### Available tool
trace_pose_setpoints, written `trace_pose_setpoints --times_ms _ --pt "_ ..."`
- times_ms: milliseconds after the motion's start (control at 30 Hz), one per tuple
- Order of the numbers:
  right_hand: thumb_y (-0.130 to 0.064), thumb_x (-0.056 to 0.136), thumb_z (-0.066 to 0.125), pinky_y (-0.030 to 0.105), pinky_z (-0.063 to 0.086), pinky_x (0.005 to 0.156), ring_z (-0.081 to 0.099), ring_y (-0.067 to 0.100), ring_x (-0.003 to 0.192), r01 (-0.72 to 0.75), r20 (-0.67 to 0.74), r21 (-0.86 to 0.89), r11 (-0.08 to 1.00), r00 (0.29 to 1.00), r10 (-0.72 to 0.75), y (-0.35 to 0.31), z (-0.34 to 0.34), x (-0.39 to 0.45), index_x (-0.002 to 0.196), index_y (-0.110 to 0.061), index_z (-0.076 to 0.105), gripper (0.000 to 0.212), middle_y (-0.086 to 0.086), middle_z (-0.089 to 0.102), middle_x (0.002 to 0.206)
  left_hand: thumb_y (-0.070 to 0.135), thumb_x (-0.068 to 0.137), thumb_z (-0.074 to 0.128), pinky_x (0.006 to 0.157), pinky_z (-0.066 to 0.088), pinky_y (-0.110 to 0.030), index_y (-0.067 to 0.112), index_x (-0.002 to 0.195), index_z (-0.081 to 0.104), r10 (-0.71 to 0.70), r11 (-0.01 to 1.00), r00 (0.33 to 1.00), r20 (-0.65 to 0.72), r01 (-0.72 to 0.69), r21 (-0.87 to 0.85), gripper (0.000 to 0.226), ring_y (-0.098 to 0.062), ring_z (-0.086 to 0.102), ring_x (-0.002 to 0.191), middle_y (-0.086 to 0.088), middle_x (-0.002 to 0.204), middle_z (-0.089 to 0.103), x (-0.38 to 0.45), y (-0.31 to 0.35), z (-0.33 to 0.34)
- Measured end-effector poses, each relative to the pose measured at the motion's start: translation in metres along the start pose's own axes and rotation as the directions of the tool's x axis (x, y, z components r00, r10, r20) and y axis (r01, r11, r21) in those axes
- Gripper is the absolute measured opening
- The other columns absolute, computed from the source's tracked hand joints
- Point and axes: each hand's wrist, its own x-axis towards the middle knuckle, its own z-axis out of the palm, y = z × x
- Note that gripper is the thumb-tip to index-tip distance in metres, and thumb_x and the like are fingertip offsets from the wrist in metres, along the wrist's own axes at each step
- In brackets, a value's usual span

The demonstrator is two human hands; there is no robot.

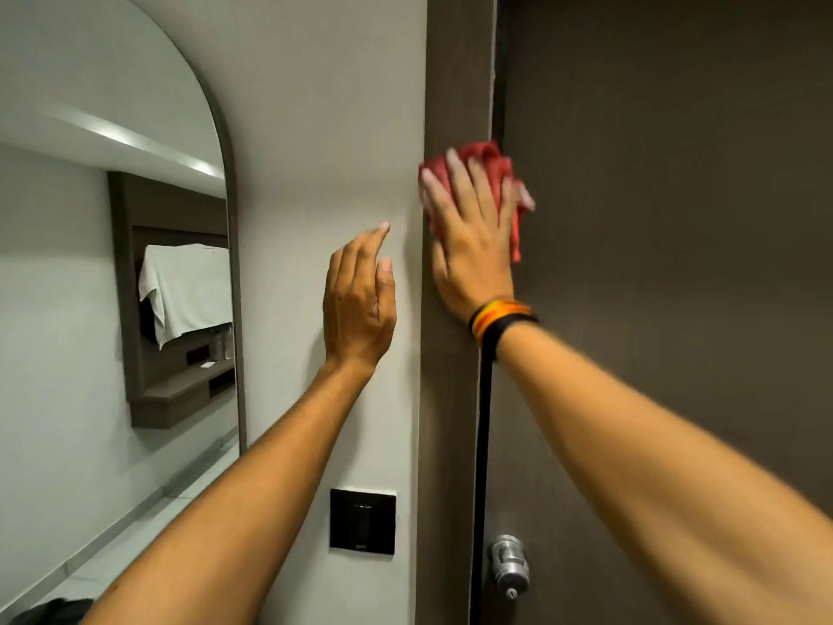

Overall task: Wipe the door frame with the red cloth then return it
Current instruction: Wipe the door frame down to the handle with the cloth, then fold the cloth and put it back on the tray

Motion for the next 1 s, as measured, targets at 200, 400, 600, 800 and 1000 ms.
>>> trace_pose_setpoints --times_ms 200,400,600,800,1000 --pt "-0.03 0.093 0.055 0.057 -0.001 0.129 0.004 0.017 0.161 -0.165 0.117 0.262 0.951 0.983 0.138 -0.026 0.004 -0.105 0.16 -0.019 0.024 0.075 0.005 0.014 0.172 0.043 0.103 0.056 0.094 0.061 -0.035 0.02 0.137 0.062 -0.186 0.942 0.895 0.407 0.279 -0.184 0.042 -0.018 0.067 0.114 -0.003 0.132 0.066 -0.005 0.038 -0.019" --pt "-0.016 0.093 0.047 0.061 0.01 0.128 -0.009 0.017 0.159 -0.37 0.372 0.549 0.749 0.911 0.178 -0.011 -0.034 -0.114 0.161 -0.036 0.008 0.081 -0.009 0.012 0.171 0.038 0.093 0.073 0.088 0.064 -0.036 0.019 0.127 0.067 -0.345 0.891 0.86 0.376 0.426 -0.156 0.04 -0.019 0.069 0.108 -0.004 0.127 0.067 -0.014 0.069 -0.026" --pt "0.0 0.089 0.061 0.043 0.021 0.13 0.022 0.025 0.156 -0.644 0.356 0.549 0.533 0.757 0.549 0.009 -0.073 -0.102 0.161 -0.018 0.017 0.086 0.009 0.022 0.169 0.019 0.091 0.075 0.089 0.061 -0.039 0.018 0.104 0.071 -0.354 0.873 0.813 0.462 0.465 -0.15 0.013 -0.023 0.068 0.104 -0.005 0.112 0.069 -0.01 0.106 -0.034" --pt "-0.001 0.089 0.074 0.026 0.053 0.1 0.062 0.02 0.112 -0.781 0.599 0.59 0.206 0.594 0.537 0.053 -0.131 -0.142 0.138 0.001 0.056 0.052 0.021 0.063 0.136 0.005 0.094 0.069 0.083 0.053 -0.02 0.009 0.104 0.062 -0.121 0.781 0.752 0.649 0.475 -0.405 0.013 -0.012 0.065 0.095 -0.004 0.104 0.068 -0.033 0.147 -0.042" --pt "-0.032 0.094 0.07 0.03 0.056 0.067 0.068 0.021 0.081 -0.857 0.778 0.485 -0.174 0.332 0.534 0.103 -0.226 -0.261 0.12 -0.014 0.069 0.031 0.01 0.073 0.1 -0.007 0.09 0.071 0.079 0.052 -0.02 0.004 0.106 0.063 -0.117 0.481 0.548 0.828 0.761 -0.436 0.021 -0.011 0.062 0.084 -0.007 0.094 0.067 -0.123 0.237 -0.003"
